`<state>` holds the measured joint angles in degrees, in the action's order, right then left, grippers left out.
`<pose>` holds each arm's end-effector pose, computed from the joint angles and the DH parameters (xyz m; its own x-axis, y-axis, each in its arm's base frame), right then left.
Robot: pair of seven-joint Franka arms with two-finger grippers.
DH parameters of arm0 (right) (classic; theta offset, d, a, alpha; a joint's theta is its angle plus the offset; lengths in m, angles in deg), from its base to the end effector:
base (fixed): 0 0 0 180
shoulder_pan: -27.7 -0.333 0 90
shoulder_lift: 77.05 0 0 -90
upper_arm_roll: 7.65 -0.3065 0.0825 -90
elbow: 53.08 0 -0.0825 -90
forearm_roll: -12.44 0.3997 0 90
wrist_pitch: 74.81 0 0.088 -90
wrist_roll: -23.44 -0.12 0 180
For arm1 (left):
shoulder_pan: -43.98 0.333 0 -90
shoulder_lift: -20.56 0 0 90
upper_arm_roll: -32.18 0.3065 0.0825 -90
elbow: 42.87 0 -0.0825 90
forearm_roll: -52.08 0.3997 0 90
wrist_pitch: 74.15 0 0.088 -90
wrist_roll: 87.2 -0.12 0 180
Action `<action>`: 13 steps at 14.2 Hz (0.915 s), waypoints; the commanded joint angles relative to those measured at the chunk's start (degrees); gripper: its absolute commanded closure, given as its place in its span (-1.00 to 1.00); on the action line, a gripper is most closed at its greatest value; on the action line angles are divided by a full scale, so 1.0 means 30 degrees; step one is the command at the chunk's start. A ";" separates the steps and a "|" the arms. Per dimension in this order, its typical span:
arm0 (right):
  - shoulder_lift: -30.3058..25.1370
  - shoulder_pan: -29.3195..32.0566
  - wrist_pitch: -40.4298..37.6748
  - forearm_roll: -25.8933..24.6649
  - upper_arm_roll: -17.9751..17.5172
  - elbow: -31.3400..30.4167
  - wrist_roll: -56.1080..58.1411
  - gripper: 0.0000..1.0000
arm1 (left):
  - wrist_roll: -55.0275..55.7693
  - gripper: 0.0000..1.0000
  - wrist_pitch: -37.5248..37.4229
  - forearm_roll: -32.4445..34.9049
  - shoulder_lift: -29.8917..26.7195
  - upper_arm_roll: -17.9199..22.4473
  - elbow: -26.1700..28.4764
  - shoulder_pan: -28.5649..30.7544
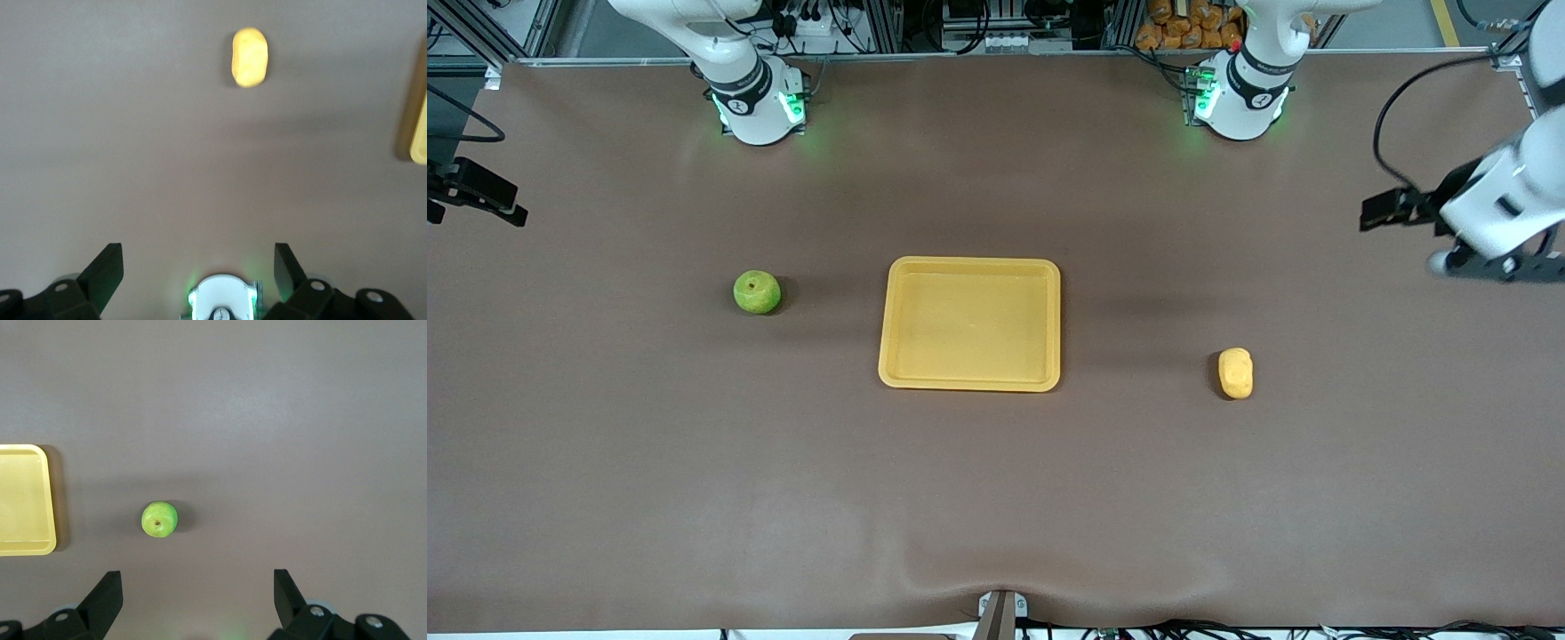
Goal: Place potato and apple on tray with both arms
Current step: 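Move the left gripper toward the yellow potato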
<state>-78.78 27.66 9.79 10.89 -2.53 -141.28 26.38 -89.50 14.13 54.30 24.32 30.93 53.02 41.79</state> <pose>0.5486 -0.0530 0.6260 0.9986 -0.0397 -0.0339 -0.0390 -0.9990 0.0226 0.5722 -0.0294 0.5129 0.9752 -0.0979 -0.1984 -0.1056 -0.9940 -0.0288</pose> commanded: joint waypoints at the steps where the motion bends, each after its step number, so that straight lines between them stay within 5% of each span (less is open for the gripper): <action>1: 0.0253 0.0129 -0.0163 -0.0097 -0.0065 0.0486 0.0194 -1.00 | 0.0211 -1.00 0.3079 -0.0184 0.0004 -0.0054 0.2307 0.0233; 7: 0.0253 0.0101 -0.0163 -0.0097 -0.0065 0.0515 0.0106 -1.00 | 0.1259 -1.00 0.9908 -0.0009 0.2081 -0.0024 0.6090 0.0352; 13: 0.0282 0.0100 -0.0192 0.0107 -0.0095 0.0515 0.0105 -1.00 | 0.5245 -1.00 1.4777 -0.0008 0.5655 -0.0229 0.6065 -0.0320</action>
<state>-78.68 27.69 9.80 10.96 -2.62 -141.17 26.38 -77.50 55.94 54.30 39.00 30.35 71.78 41.96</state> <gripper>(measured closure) 0.000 0.000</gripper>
